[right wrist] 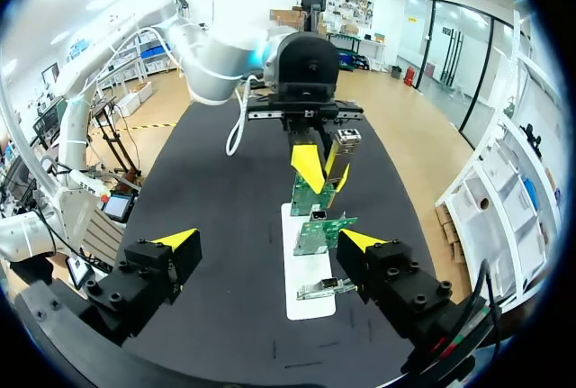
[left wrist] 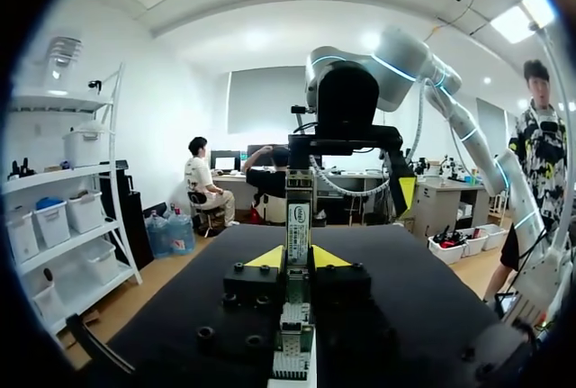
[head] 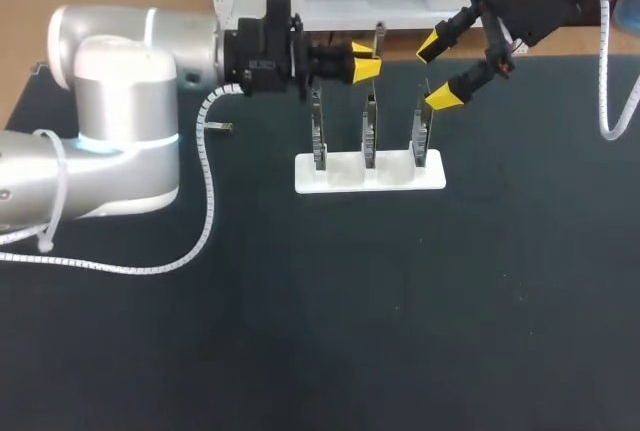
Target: Pick up the optical module with the left hand, and insert it into the network port with the right hand.
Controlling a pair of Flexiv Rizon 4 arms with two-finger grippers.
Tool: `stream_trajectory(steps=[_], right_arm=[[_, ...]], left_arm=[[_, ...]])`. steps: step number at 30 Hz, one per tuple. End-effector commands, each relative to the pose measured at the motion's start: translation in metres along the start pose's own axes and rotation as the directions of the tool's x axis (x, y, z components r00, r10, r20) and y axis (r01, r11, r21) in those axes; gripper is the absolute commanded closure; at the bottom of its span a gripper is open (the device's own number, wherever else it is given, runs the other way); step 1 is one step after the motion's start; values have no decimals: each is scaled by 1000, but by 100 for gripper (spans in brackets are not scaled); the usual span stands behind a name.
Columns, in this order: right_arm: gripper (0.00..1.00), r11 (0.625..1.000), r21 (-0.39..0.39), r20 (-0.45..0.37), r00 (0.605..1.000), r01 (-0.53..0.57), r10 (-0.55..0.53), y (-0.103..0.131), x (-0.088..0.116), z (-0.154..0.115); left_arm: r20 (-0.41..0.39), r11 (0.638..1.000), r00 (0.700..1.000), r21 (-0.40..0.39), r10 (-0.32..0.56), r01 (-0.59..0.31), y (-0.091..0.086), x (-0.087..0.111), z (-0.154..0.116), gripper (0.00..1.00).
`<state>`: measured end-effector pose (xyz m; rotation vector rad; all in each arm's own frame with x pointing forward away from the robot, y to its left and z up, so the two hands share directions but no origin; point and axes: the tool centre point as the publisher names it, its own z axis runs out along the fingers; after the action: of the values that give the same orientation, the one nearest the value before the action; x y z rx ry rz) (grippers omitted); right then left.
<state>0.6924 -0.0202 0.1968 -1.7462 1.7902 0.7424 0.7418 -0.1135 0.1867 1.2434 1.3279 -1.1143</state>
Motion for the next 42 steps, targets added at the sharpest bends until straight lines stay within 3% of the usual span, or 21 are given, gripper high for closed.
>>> stream_trajectory(steps=[1, 7, 23, 33, 42], right_arm=[[0, 1000, -2, 2, 1000, 1, -1, -1, 0, 0], [0, 1000, -2, 2, 1000, 1, -1, -1, 0, 0], [0, 1000, -2, 2, 1000, 1, -1, -1, 0, 0], [0, 998, 1, -2, 998, 69, -69, -5, -24, -7], [0, 995, -13, 50, 994, 97, -97, -3, -39, -10]], left_arm=[[7, 1000, 1000, -17, 2, -2, -6, 2, -2, 100], [-33, 1000, 999, -28, -3, 2, -6, 2, -4, 100], [-33, 1000, 999, -28, -3, 2, -6, 2, -4, 100], [-33, 1000, 999, -28, -3, 2, -6, 2, -4, 100], [-33, 1000, 999, -28, -3, 2, -6, 2, -4, 100]])
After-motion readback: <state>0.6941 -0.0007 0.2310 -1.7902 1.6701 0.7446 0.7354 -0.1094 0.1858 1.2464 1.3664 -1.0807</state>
